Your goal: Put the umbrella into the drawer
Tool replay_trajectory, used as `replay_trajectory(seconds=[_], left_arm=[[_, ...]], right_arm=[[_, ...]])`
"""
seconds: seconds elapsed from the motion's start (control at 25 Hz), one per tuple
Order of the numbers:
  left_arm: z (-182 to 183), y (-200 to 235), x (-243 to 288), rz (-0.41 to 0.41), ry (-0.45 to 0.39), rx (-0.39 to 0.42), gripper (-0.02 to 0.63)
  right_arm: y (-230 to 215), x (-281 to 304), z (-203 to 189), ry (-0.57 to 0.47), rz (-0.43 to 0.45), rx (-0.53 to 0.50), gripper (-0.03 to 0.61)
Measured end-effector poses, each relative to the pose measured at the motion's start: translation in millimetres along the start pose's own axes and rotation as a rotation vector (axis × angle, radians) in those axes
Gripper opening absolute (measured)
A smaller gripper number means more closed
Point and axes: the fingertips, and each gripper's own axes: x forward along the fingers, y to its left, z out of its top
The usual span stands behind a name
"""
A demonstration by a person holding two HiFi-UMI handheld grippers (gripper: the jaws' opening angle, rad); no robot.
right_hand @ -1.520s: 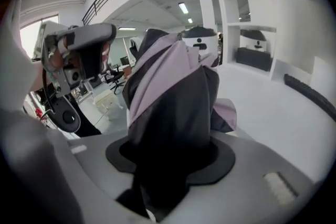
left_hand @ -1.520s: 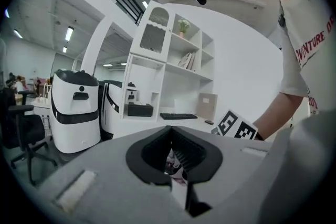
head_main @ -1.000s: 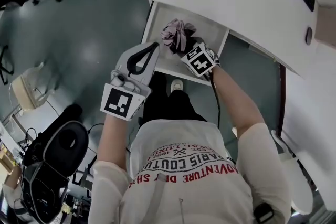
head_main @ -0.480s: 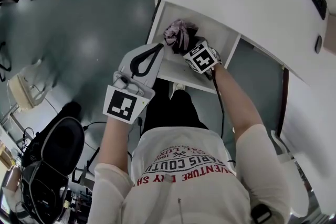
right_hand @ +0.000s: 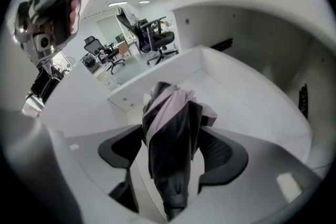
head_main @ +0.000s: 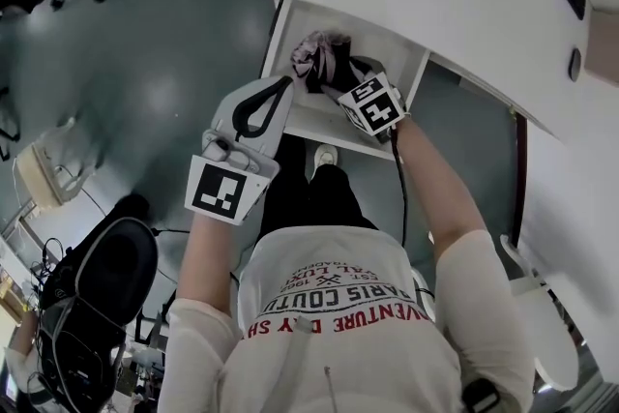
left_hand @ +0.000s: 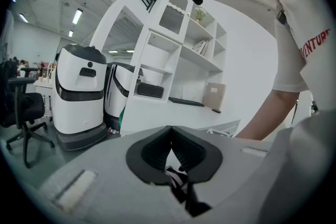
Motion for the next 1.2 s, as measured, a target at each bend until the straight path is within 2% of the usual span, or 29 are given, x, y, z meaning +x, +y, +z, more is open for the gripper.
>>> replay_trajectory(seconds=[0.2, 0.32, 0.44, 0.48, 0.6, 0.8, 1.04, 1.2], left_arm=[[24, -23, -9, -0.022, -0.021, 0.036, 0.008], [39, -38, -15, -0.03, -0.028, 0.042, 0.007], [56, -50, -20, -0.02, -0.029, 0.07, 0.008], [62, -54, -21, -0.016, -0.028, 0.081, 0.008], [82, -64, -24, -0.007, -0.033, 0.103, 0.008], [119, -74, -32, 0.015, -0.049, 0.128, 0.008], [165, -79, -33, -0.002, -0.089, 0.203, 0.008], [184, -83, -37, -0.015, -0.114, 0.243, 0.008]], right_arm=[[13, -64, 40, -0.137, -0.018, -0.03, 0.312], [22, -112, 60, -0.258, -0.055, -0.017, 0.207], [25, -156, 73, -0.358, -0.089, 0.02, 0.137], [24, -170, 76, -0.382, -0.109, 0.025, 0.063], [24, -208, 87, -0.445, -0.162, 0.026, 0.0], [24, -266, 108, -0.572, -0.195, 0.109, 0.0], [18, -331, 131, -0.727, -0.279, 0.114, 0.0], [22, -370, 141, -0.818, -0.339, 0.075, 0.0]])
